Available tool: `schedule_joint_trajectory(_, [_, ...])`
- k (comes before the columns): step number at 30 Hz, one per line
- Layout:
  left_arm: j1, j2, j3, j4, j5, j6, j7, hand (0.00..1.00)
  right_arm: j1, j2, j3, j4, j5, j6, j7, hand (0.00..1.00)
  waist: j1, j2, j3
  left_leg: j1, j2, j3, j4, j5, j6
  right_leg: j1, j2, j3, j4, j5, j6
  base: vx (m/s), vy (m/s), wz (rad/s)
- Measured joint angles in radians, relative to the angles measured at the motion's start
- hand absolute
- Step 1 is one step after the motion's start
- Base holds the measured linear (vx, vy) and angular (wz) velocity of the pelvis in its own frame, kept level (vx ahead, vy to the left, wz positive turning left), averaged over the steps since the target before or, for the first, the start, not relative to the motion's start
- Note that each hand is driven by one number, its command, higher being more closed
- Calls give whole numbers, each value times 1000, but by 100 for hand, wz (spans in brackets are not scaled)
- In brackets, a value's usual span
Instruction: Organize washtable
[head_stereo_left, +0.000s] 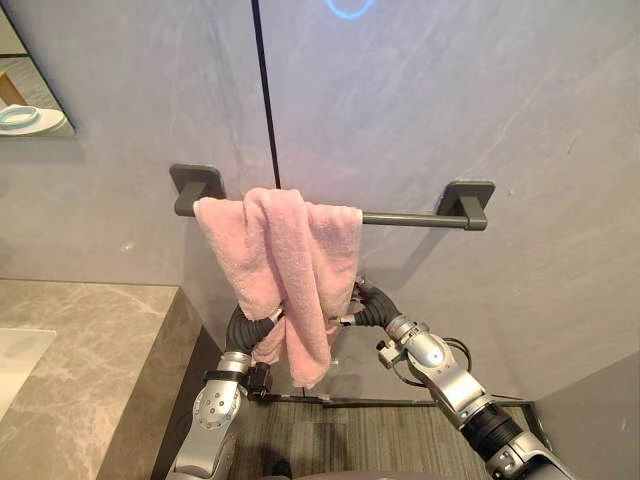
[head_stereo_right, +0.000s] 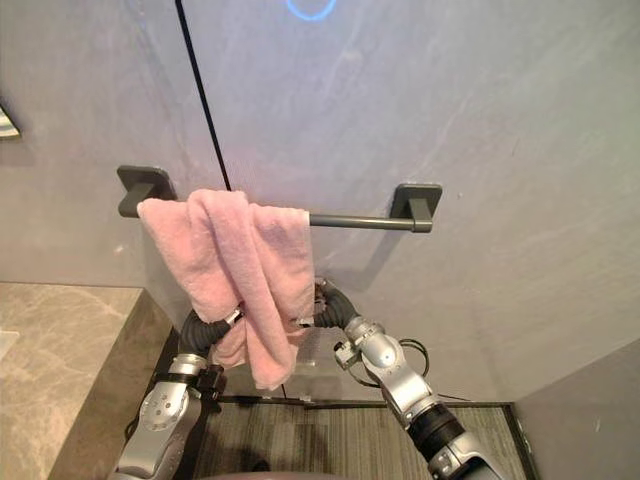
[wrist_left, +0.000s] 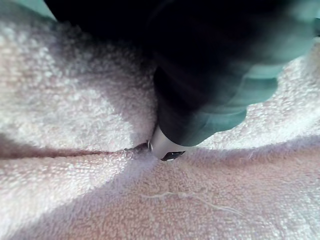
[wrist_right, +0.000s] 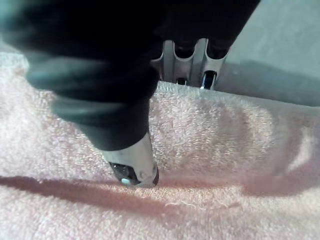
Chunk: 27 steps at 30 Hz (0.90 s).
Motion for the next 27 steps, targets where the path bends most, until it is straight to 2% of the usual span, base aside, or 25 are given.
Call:
schedule_joint_trajectory(12, [-6, 1, 0, 0, 0, 0, -1, 100, -2, 0, 0, 0, -21, 0, -1, 100, 0, -6, -3, -14, 3, -1, 0, 0, 0, -5, 4, -1, -7, 0, 0, 0, 0, 0])
schedule_joint_trajectory(19, [-7, 5, 1, 0, 0, 0, -1, 100, -2, 0, -11, 0, -42, 0, -3, 100, 0, -20, -9, -18, 13, 1, 0, 4, -6, -14, 15, 4, -7, 1, -6, 0, 0, 0])
schedule_joint_trajectory(27, [-7, 3, 19, 0, -22, 0, -1, 100, 66, -1, -117, -61, -49, -6, -21, 100, -1, -20, -8, -12, 21, 9, 0, 5, -8, -15, 23, 14, -6, 1, -10, -19, -6, -3])
